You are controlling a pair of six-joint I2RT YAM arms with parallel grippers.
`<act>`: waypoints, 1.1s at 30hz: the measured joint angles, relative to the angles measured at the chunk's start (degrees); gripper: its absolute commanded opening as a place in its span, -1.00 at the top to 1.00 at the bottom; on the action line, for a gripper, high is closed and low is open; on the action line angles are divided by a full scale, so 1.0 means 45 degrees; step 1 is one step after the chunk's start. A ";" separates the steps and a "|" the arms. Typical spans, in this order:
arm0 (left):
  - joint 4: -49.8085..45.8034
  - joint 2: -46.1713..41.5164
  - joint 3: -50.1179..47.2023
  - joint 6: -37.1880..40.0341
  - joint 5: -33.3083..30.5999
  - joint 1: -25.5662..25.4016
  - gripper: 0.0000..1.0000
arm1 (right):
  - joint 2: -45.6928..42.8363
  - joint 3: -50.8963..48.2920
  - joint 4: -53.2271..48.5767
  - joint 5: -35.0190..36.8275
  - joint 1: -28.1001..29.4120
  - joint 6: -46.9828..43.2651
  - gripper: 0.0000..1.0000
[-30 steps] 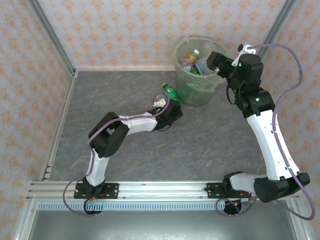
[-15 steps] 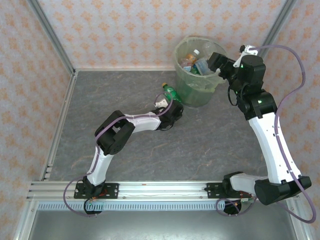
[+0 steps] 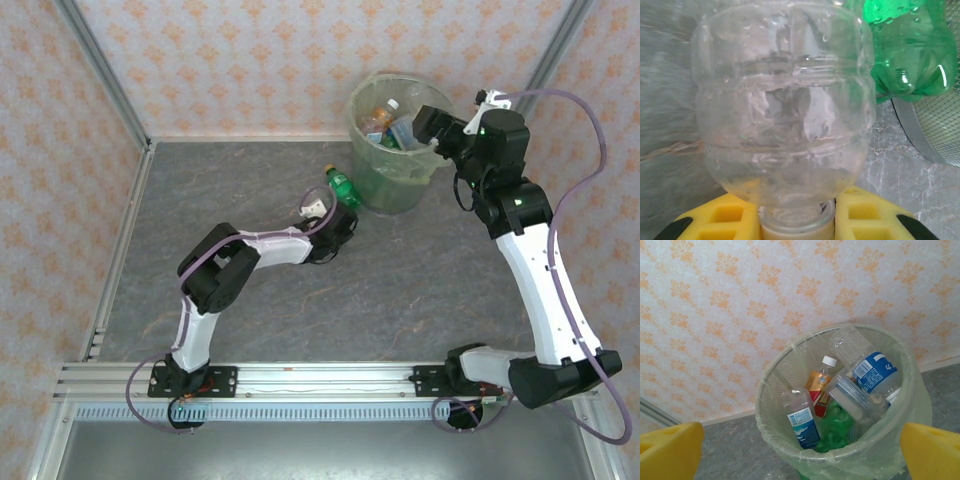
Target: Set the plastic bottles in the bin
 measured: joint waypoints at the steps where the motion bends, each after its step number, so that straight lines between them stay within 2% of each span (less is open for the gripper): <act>1: 0.0019 -0.0418 -0.0345 0.0015 -0.0019 -0.0005 0.53 | 0.0073 0.0024 0.0005 -0.0083 0.0000 0.0039 -0.99; 7: 0.0219 -0.3075 -0.1797 0.0500 -0.0219 -0.0005 0.53 | 0.0515 0.0155 0.0063 -0.0617 0.0000 0.0384 -0.99; 14: 0.0627 -0.5367 -0.2599 0.2016 -0.0340 0.0000 0.53 | 0.1219 0.0831 0.0194 -0.1443 0.0160 0.0738 -0.99; 21: 0.0831 -0.6101 -0.2603 0.3123 -0.0155 0.0000 0.55 | 0.1705 0.1297 0.0335 -0.2045 0.0374 0.1156 -0.99; 30: 0.2322 -0.6475 -0.2618 0.5445 0.1477 0.0000 0.54 | 0.2171 0.1763 0.0262 -0.3138 0.0418 0.1360 -1.00; 33: 0.2540 -0.6815 -0.2497 0.6577 0.2123 0.0000 0.54 | 0.2302 0.1826 0.0287 -0.4002 0.0418 0.1409 -0.85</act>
